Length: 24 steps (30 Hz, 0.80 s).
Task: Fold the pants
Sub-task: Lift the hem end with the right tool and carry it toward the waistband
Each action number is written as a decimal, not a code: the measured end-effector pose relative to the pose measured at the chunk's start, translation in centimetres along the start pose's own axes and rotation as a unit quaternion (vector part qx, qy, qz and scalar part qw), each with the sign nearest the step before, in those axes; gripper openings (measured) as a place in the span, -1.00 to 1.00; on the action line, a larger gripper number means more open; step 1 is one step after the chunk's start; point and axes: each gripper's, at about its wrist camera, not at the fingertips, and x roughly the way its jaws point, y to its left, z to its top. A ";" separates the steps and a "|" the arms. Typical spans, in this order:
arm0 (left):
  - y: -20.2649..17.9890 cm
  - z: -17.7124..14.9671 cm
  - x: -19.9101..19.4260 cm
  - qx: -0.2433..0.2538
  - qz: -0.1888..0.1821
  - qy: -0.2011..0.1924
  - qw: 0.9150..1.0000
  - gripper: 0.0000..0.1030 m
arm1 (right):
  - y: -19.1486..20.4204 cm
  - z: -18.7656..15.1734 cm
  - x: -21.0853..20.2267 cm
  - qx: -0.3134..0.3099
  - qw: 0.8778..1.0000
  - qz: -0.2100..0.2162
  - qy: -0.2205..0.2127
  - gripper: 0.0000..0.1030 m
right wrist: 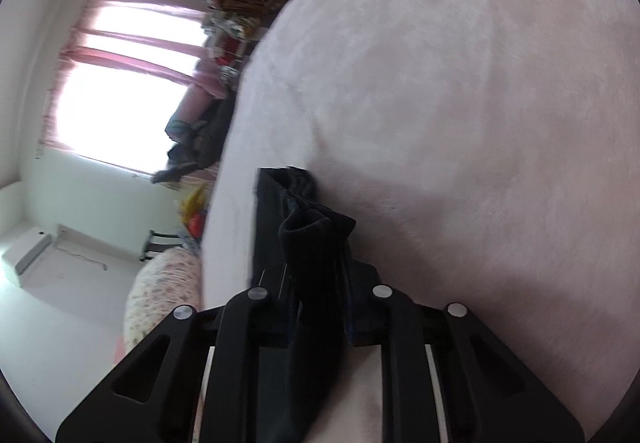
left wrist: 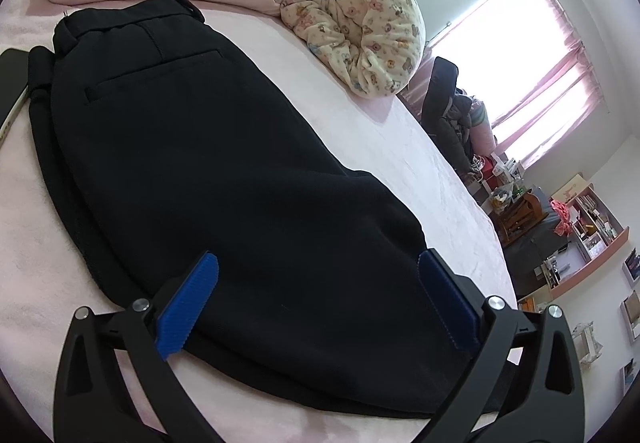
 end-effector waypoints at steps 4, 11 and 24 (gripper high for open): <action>0.1 -0.1 -0.2 -0.004 -0.002 -0.001 1.000 0.95 | 2.4 -0.8 -0.9 -0.036 0.999 0.037 -0.015 -0.69; 0.4 0.1 -0.3 -0.013 -0.004 -0.003 1.000 0.95 | 9.5 -4.9 -2.8 -0.190 0.977 0.099 -0.019 -0.70; 1.0 0.7 -1.1 -0.034 -0.018 -0.007 0.999 0.95 | 18.6 -16.0 -1.3 -0.335 0.929 0.148 0.062 -0.70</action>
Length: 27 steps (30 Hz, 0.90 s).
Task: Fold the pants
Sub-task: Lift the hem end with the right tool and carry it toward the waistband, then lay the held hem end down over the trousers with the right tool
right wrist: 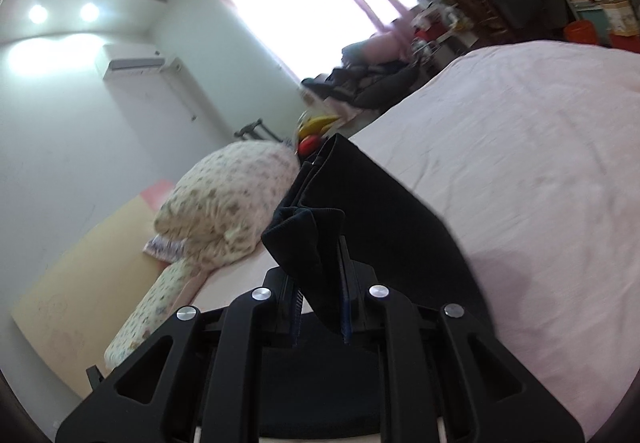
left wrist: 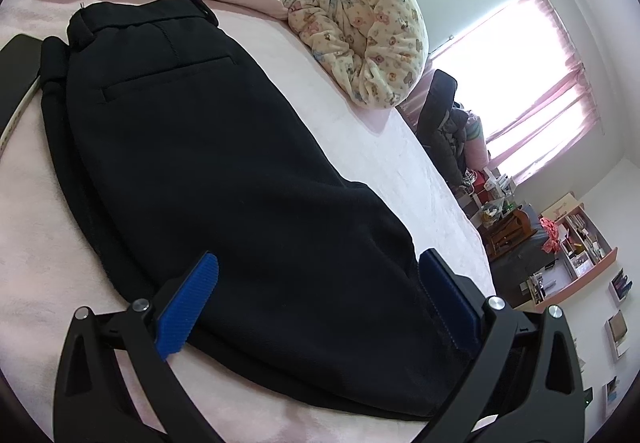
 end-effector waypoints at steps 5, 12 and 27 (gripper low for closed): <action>0.2 0.3 -0.2 -0.012 -0.008 0.001 1.000 0.95 | 2.7 -1.6 3.0 0.000 0.999 0.024 0.040 -0.70; 0.2 0.6 -0.5 -0.017 -0.019 0.007 1.000 0.95 | 8.8 -6.6 8.5 -0.034 0.989 0.058 0.130 -0.70; 1.8 2.1 -2.2 -0.055 -0.040 -0.004 0.998 0.96 | 16.5 -16.1 15.7 -0.078 0.970 0.052 0.225 -0.70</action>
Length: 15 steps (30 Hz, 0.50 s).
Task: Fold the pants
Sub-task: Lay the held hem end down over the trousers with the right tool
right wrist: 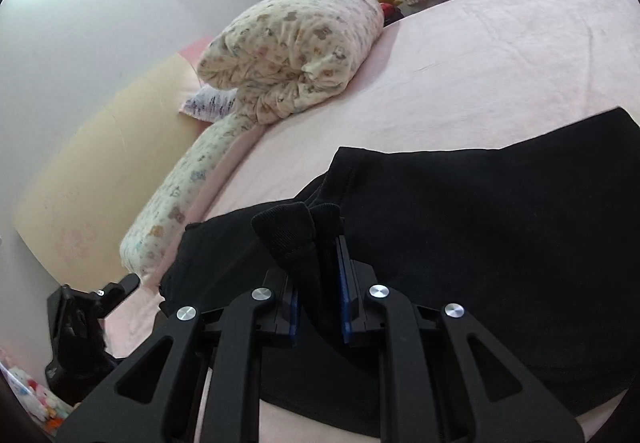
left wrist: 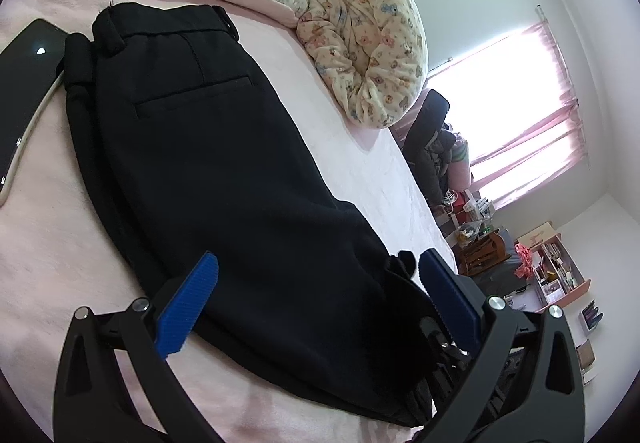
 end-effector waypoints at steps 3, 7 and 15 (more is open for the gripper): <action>0.1 0.1 0.0 -0.004 -0.004 0.002 1.000 0.96 | 0.7 -1.3 3.5 -0.039 0.994 -0.063 0.075 -0.66; 0.1 0.1 -0.3 -0.005 -0.007 0.002 1.000 0.96 | 2.2 -2.5 3.9 -0.095 0.986 -0.086 0.103 -0.26; 0.7 0.3 -0.6 -0.024 -0.009 -0.002 1.000 0.96 | 4.6 -3.9 -2.0 -0.156 0.986 -0.010 0.053 -0.10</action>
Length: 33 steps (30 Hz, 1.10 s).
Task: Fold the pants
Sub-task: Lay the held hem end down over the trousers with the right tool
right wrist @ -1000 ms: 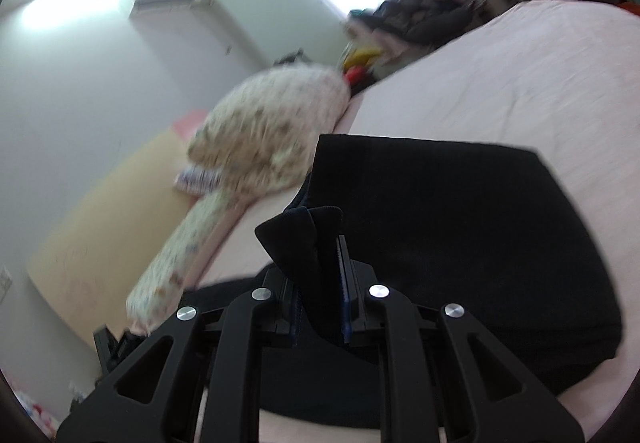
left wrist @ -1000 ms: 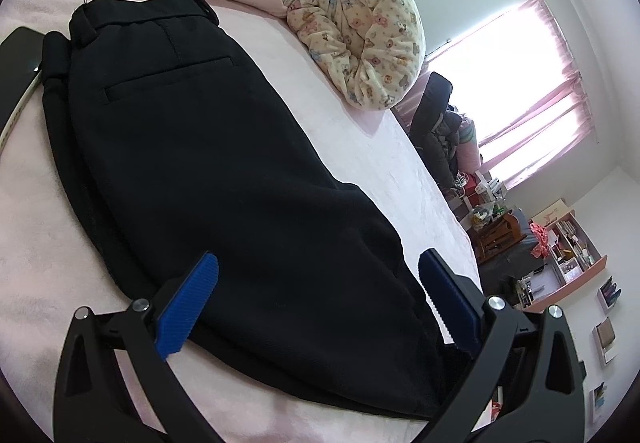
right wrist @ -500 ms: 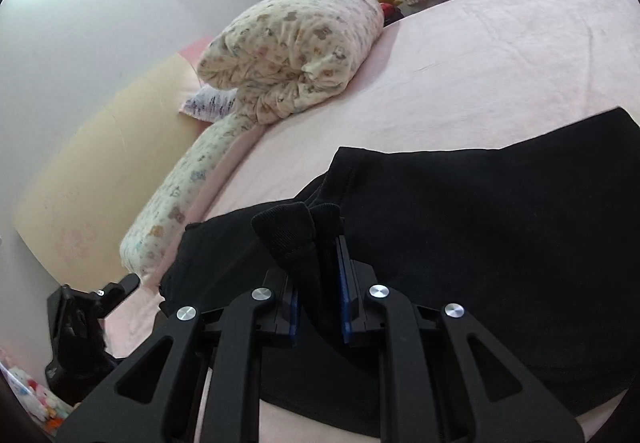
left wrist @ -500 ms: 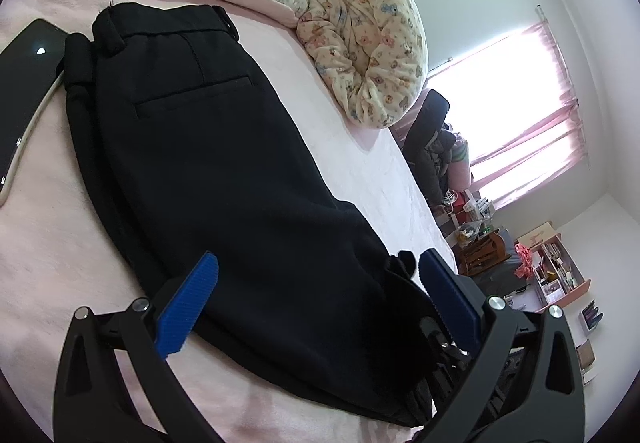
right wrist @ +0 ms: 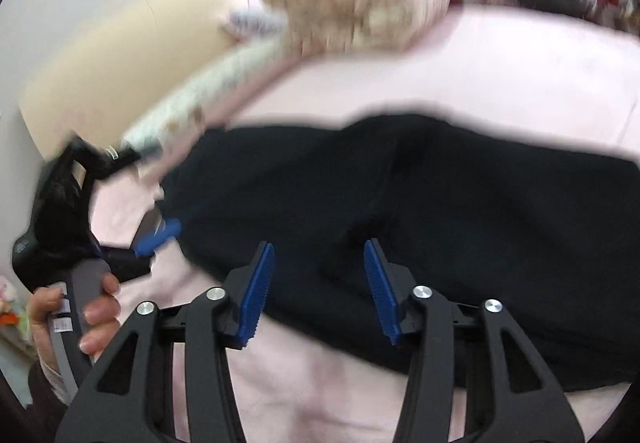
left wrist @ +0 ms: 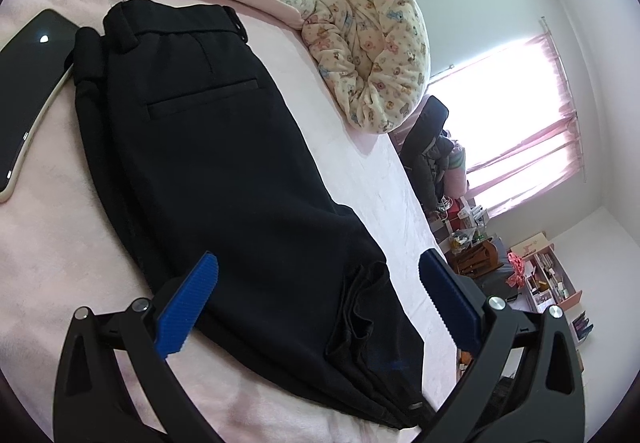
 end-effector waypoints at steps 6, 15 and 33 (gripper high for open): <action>0.1 0.1 -0.3 -0.003 -0.003 -0.001 1.000 0.96 | -0.6 0.7 1.2 -0.059 0.994 -0.089 0.011 -0.20; 0.2 0.3 -0.3 -0.008 -0.005 -0.002 1.000 0.96 | 0.4 -0.9 6.3 -0.119 0.981 -0.129 0.081 -0.38; 0.7 0.5 -0.1 -0.024 -0.005 0.004 1.000 0.96 | 0.8 -0.8 4.6 -0.063 0.994 -0.067 0.058 -0.80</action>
